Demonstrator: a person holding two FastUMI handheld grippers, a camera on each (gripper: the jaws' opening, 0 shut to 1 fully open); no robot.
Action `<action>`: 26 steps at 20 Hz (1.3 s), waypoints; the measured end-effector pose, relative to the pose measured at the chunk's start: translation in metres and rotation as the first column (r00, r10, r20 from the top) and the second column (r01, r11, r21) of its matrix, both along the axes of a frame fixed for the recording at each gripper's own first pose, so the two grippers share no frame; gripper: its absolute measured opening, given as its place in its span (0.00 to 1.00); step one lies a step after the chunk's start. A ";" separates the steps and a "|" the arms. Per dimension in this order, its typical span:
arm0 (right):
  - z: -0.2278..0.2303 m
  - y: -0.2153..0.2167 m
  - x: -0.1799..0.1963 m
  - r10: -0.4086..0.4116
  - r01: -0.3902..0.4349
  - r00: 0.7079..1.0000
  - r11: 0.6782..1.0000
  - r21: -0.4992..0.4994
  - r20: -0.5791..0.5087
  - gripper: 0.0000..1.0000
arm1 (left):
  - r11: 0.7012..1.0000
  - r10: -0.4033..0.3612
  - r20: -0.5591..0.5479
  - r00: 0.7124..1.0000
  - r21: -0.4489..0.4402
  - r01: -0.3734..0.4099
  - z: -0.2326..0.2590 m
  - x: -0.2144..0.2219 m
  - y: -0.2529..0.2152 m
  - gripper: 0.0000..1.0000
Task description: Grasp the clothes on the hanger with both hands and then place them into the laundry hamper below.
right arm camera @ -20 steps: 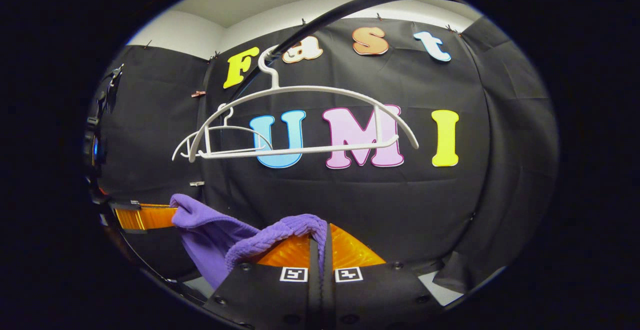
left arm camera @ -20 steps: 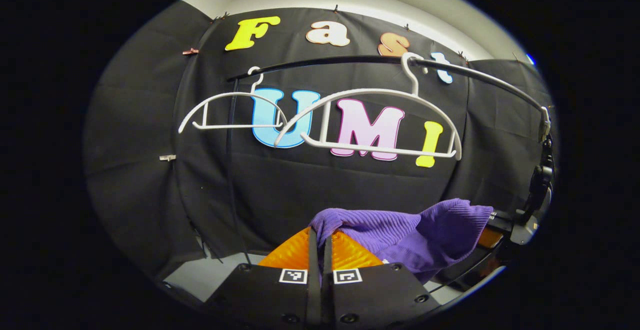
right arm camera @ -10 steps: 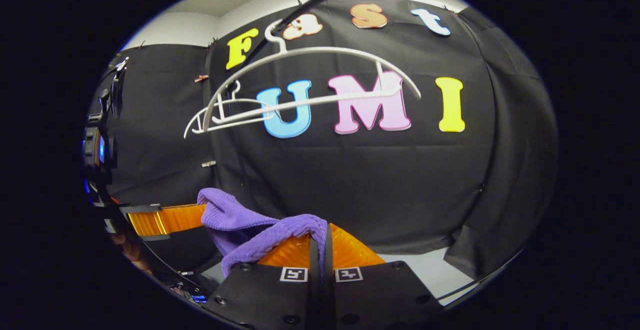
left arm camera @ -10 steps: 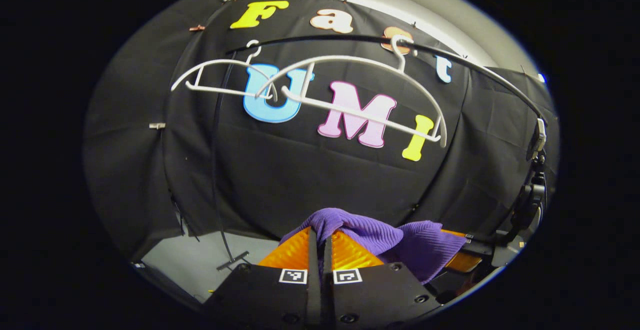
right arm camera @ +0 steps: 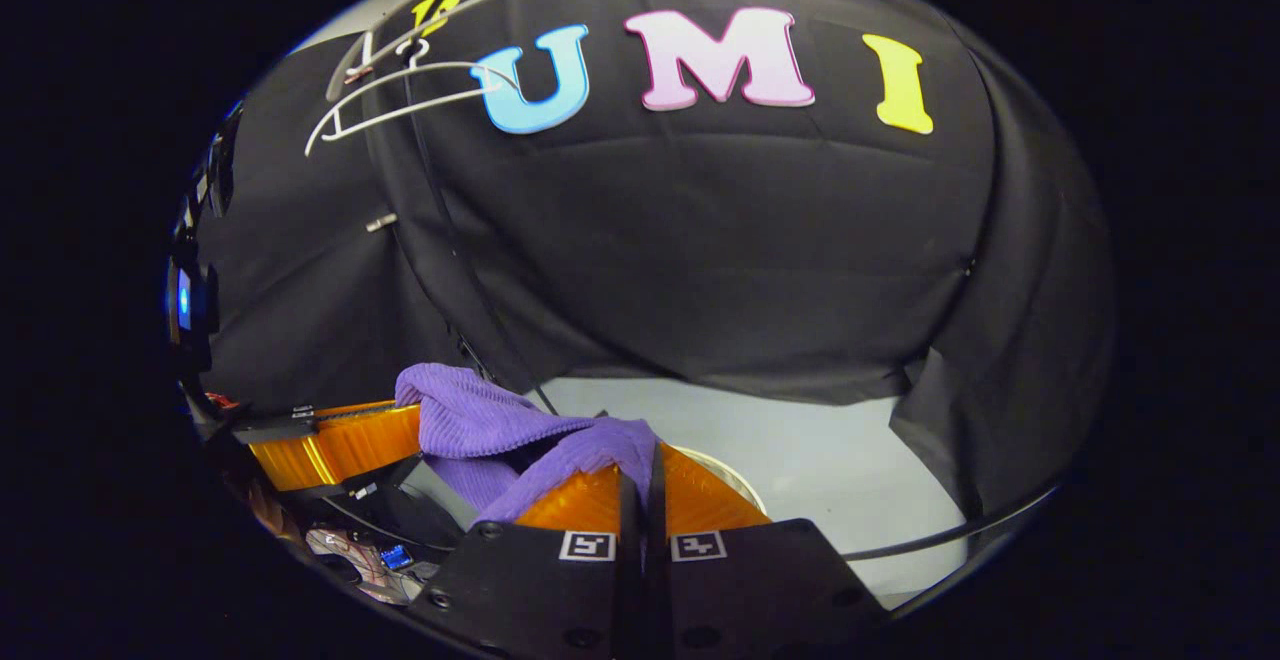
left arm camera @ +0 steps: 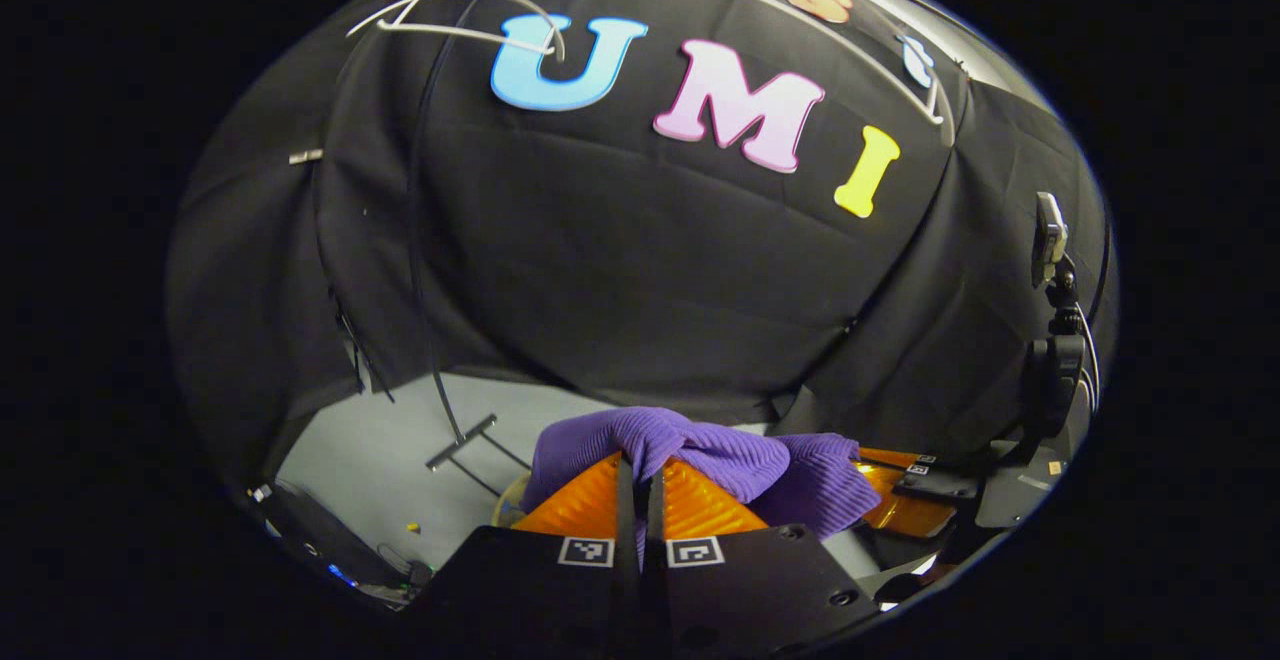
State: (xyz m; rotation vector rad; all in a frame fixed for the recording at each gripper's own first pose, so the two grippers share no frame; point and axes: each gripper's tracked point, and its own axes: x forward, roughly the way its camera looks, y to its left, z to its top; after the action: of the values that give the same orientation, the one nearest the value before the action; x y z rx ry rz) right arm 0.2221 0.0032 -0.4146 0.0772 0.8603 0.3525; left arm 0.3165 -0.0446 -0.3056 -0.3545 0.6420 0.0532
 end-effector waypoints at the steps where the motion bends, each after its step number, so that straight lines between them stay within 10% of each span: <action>1: -0.015 -0.004 -0.002 0.002 -0.003 0.999 1.000 -0.022 -0.034 0.06 | 1.000 0.008 -0.033 0.999 -0.008 -0.008 -0.013 0.000 0.001 0.05; 18: -0.127 -0.029 -0.047 -0.020 -0.022 0.914 0.995 -0.098 -0.405 0.10 | 0.997 0.004 -0.430 0.903 0.068 0.028 -0.149 -0.036 0.000 0.14; 19: -0.127 -0.030 -0.047 -0.024 -0.022 0.912 0.994 -0.108 -0.409 0.39 | 0.997 0.013 -0.422 0.907 0.076 0.021 -0.145 -0.033 0.004 0.21; 21: -0.129 -0.037 -0.043 -0.037 -0.019 0.921 0.990 -0.138 -0.388 0.97 | 0.996 0.020 -0.400 0.916 0.092 0.018 -0.131 -0.029 0.003 0.70; 22: -0.122 -0.034 -0.040 -0.040 -0.013 0.925 0.990 -0.137 -0.377 0.97 | 0.996 0.014 -0.393 0.920 0.088 0.022 -0.135 -0.026 0.001 0.95; 26: -0.104 -0.032 -0.042 -0.055 0.005 0.932 0.990 -0.138 -0.358 0.99 | 0.997 -0.004 -0.383 0.924 0.064 0.031 -0.124 -0.032 -0.002 0.96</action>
State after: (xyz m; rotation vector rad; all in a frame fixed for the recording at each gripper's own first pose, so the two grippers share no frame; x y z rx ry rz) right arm 0.1799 -0.0283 -0.5184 0.0290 1.2449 0.2527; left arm 0.2848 -0.0465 -0.4298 -0.2728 1.0288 0.1299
